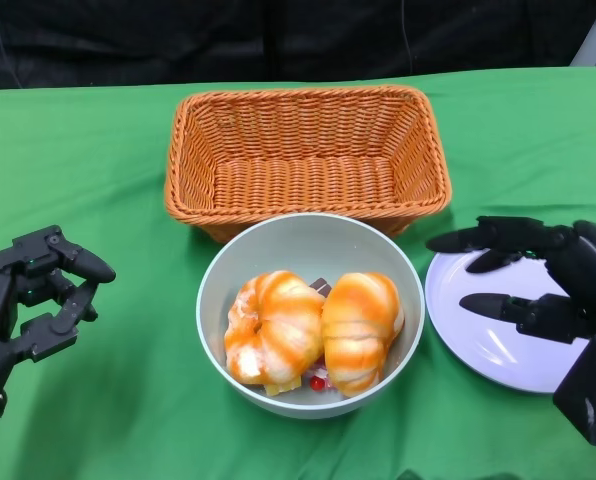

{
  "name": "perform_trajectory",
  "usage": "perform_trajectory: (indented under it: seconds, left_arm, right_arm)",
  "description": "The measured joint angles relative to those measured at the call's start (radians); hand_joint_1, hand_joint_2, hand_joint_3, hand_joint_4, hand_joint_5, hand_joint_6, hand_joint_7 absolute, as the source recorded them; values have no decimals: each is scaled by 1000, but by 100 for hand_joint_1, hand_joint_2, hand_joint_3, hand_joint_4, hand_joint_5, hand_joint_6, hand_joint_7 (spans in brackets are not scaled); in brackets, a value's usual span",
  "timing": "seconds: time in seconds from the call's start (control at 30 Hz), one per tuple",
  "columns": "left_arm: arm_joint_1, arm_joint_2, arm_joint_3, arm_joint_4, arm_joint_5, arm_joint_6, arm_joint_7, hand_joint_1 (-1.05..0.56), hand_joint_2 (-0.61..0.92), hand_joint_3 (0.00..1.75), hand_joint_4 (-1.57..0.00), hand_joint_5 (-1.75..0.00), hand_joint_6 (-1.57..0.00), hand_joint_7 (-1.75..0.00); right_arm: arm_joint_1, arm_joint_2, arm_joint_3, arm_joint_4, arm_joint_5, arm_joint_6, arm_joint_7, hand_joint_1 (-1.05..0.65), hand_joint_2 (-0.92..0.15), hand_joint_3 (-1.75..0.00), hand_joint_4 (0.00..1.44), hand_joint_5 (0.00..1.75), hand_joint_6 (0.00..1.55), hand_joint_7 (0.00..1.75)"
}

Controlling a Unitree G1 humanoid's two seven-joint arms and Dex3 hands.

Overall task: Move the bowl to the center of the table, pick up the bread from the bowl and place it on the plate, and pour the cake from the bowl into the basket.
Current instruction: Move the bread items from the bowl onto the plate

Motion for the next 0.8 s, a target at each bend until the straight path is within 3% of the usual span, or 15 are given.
perform_trajectory:
  seconds: [0.1, 0.37, 0.5, 0.8]
  left_arm:
    - [0, 0, 0, 0, 0, -1, 0, -8, 75, 63, -79, -149, -80, -116]
    - [0, 0, 0, 0, 0, -1, 0, -8, 74, 65, -79, -150, -80, -116]
    - [-2, -2, -1, 0, 0, -6, 0, -6, 73, 70, -79, -150, -81, -117]
    - [-2, -3, -2, 0, 1, -12, 0, -8, 70, 73, -78, -150, -80, -116]
  right_arm:
    - [-19, -13, 24, 7, -25, -2, 22, -50, -89, 0, 60, 18, 55, 0]
    - [-33, -23, 36, 11, -42, -3, 29, -52, -89, 0, 62, 14, 55, 0]
    - [-91, -26, 84, 54, -62, -3, 64, -64, -86, 0, 60, 10, 52, 0]
    - [-153, -26, 120, 112, -80, -16, 76, -63, -84, 0, 60, 6, 53, 0]
